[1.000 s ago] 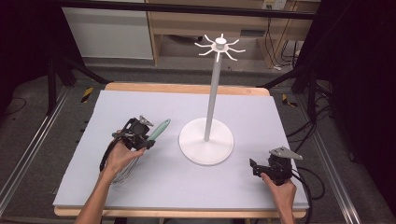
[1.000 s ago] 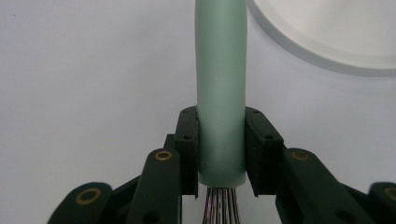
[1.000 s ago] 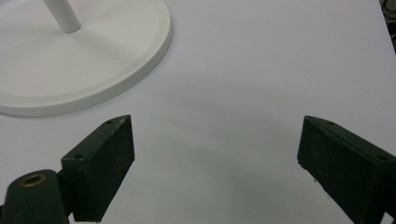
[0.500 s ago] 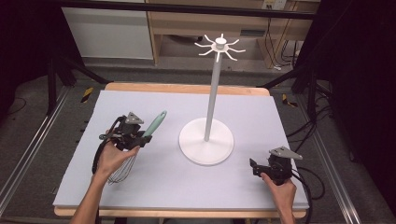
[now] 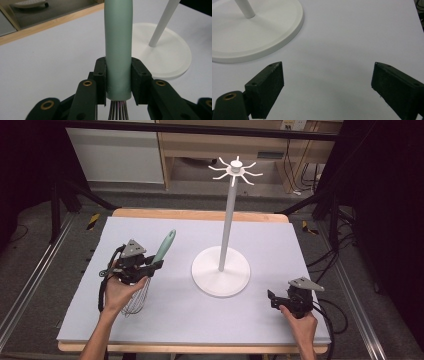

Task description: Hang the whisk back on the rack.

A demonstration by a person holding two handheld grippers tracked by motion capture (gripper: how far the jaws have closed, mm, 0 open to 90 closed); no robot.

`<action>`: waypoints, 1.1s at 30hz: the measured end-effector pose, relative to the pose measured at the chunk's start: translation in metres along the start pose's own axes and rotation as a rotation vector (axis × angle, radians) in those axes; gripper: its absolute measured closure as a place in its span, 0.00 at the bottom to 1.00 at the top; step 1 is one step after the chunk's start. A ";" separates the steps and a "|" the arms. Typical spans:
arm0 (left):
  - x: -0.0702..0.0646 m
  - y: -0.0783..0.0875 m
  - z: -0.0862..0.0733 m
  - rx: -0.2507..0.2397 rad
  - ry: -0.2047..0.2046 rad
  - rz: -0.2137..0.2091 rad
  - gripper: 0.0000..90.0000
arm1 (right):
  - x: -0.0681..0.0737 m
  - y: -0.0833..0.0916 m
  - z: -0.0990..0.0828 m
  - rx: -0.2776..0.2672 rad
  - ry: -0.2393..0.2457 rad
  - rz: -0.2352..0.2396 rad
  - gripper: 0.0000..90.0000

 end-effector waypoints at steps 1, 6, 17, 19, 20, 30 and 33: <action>-0.001 0.002 0.001 -0.016 0.003 0.000 0.76 | 0.000 0.000 0.000 0.001 0.000 0.000 0.13; -0.003 0.007 0.005 -0.067 0.011 -0.006 0.76 | 0.000 0.000 0.000 0.001 0.000 0.001 0.13; -0.009 0.020 0.015 -0.161 0.018 -0.004 0.76 | 0.001 -0.001 0.000 0.001 0.002 0.004 0.13; -0.010 0.022 0.017 -0.181 0.024 -0.004 0.76 | 0.001 -0.001 0.000 0.001 0.000 0.003 0.13; -0.010 0.023 0.018 -0.185 0.024 -0.002 0.76 | 0.001 -0.001 0.000 0.001 0.000 0.003 0.13; -0.017 0.035 0.031 -0.287 0.037 -0.003 0.76 | 0.001 -0.002 -0.001 0.006 0.008 0.006 0.13; -0.019 0.038 0.034 -0.310 0.041 -0.012 0.76 | 0.001 -0.002 -0.001 0.005 0.010 0.005 0.13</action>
Point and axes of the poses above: each handheld gripper's, and its own axes: y roughly backward along the jaws, z roughly out of its top, x roughly to its left, the point moved 8 cm from there along -y, roughly forward along the jaws, and after that the axes turned 4 degrees about -y, right-handed, at the moved point
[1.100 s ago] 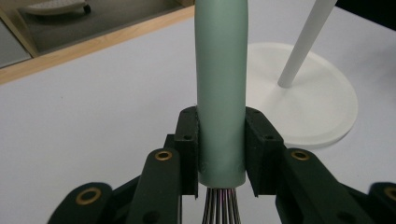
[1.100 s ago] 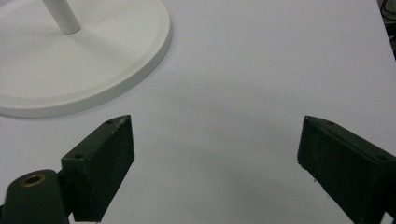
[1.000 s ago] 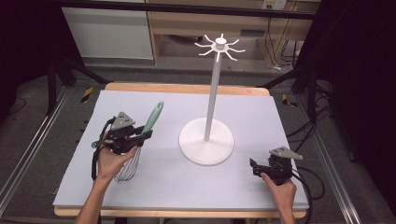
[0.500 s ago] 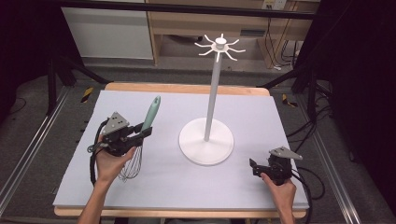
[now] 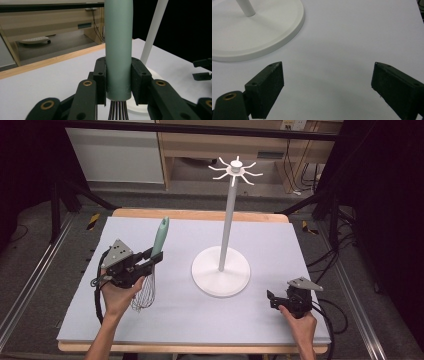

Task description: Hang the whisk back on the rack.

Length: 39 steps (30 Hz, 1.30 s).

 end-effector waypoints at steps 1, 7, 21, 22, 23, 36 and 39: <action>-0.001 0.000 0.001 -0.004 0.001 -0.002 0.76 | 0.001 0.000 0.000 0.003 -0.006 0.004 0.13; -0.009 0.001 0.006 -0.039 -0.004 -0.013 0.76 | 0.001 -0.001 -0.001 0.010 0.002 -0.004 0.13; -0.027 0.001 0.034 -0.110 -0.009 -0.058 0.76 | 0.000 -0.001 -0.001 0.012 0.003 -0.009 0.13; -0.029 0.001 0.036 -0.116 -0.012 -0.061 0.76 | 0.000 -0.001 -0.001 0.011 0.004 -0.008 0.13; -0.030 0.000 0.038 -0.117 -0.014 -0.065 0.76 | 0.000 0.000 -0.001 0.011 0.003 -0.008 0.13; -0.045 -0.003 0.059 -0.147 -0.031 -0.092 0.76 | 0.000 0.000 -0.001 0.012 0.004 -0.010 0.13; -0.046 -0.003 0.062 -0.154 -0.026 -0.101 0.76 | 0.000 -0.001 -0.001 0.012 0.006 -0.011 0.13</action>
Point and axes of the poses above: each handheld gripper's, and its own axes: y roughly backward along the jaws, z roughly out of its top, x roughly to its left, the point moved 8 cm from there along -y, roughly forward along the jaws, and after that the axes turned 4 degrees about -y, right-handed, at the moved point
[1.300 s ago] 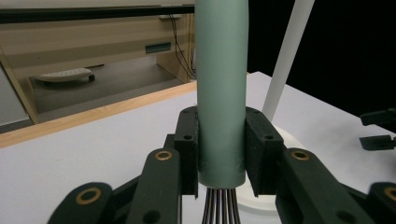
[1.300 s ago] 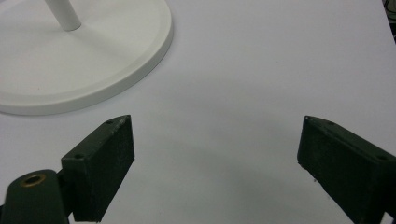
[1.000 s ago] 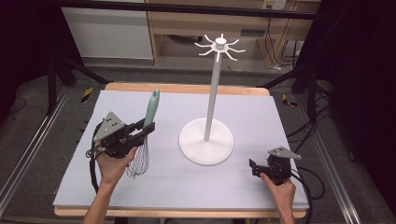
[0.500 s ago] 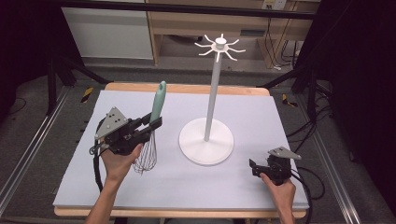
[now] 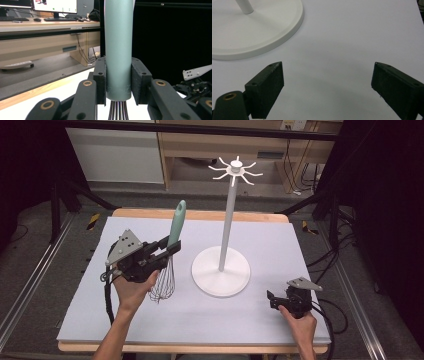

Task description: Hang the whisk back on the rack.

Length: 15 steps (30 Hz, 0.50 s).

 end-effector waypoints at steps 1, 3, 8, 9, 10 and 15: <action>-0.001 0.000 0.002 -0.003 0.000 -0.001 0.76 | 0.000 0.000 0.000 0.001 -0.002 0.001 0.13; -0.002 -0.002 0.005 -0.003 -0.008 -0.002 0.76 | 0.000 0.000 0.000 0.001 -0.003 0.001 0.13; -0.004 -0.005 0.012 -0.009 -0.006 -0.019 0.76 | 0.000 0.000 0.000 -0.001 -0.001 0.003 0.13; -0.006 -0.007 0.016 -0.012 -0.012 -0.028 0.76 | 0.000 0.000 0.000 -0.001 -0.003 0.003 0.13; -0.006 -0.007 0.016 -0.012 -0.012 -0.028 0.76 | 0.000 0.000 0.000 -0.001 -0.003 0.003 0.13; -0.008 -0.010 0.023 -0.019 -0.010 -0.043 0.76 | 0.001 0.000 0.001 -0.003 -0.012 0.005 0.13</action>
Point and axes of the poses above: each handheld gripper's, and its own axes: y roughly backward along the jaws, z roughly out of its top, x roughly to its left, the point moved 8 cm from there along -y, roughly forward along the jaws, and after that the axes turned 4 degrees about -y, right-handed, at the moved point
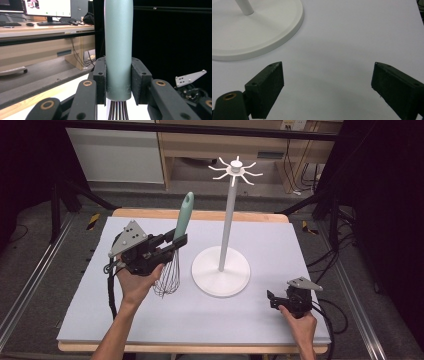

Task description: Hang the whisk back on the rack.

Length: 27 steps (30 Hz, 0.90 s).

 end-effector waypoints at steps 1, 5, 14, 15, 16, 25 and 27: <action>0.000 -0.001 0.001 0.001 -0.002 -0.001 0.76 | 0.000 0.000 0.000 -0.001 0.005 -0.002 0.13; 0.000 -0.004 0.004 0.006 -0.004 -0.005 0.76 | -0.001 -0.001 0.000 0.002 0.013 -0.003 0.13; 0.001 -0.008 0.019 0.001 -0.019 -0.012 0.76 | 0.000 -0.001 0.000 0.003 0.010 -0.003 0.13; 0.001 -0.009 0.021 0.001 -0.020 -0.014 0.76 | 0.000 -0.001 0.000 0.002 0.010 -0.004 0.13; 0.001 -0.010 0.023 0.002 -0.023 -0.016 0.76 | -0.001 -0.001 0.000 0.002 0.009 -0.004 0.13; 0.000 -0.020 0.032 0.012 -0.031 -0.024 0.76 | 0.000 0.000 0.000 0.001 0.001 0.001 0.13; -0.001 -0.021 0.034 0.013 -0.036 -0.028 0.76 | -0.001 0.000 0.000 0.000 0.004 -0.002 0.13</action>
Point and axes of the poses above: each handheld gripper's, and its own axes: y roughly backward along the jaws, z roughly out of its top, x roughly to its left, the point moved 8 cm from there along -y, roughly forward along the jaws, and after that the axes turned 4 degrees about -y, right-handed, at the moved point
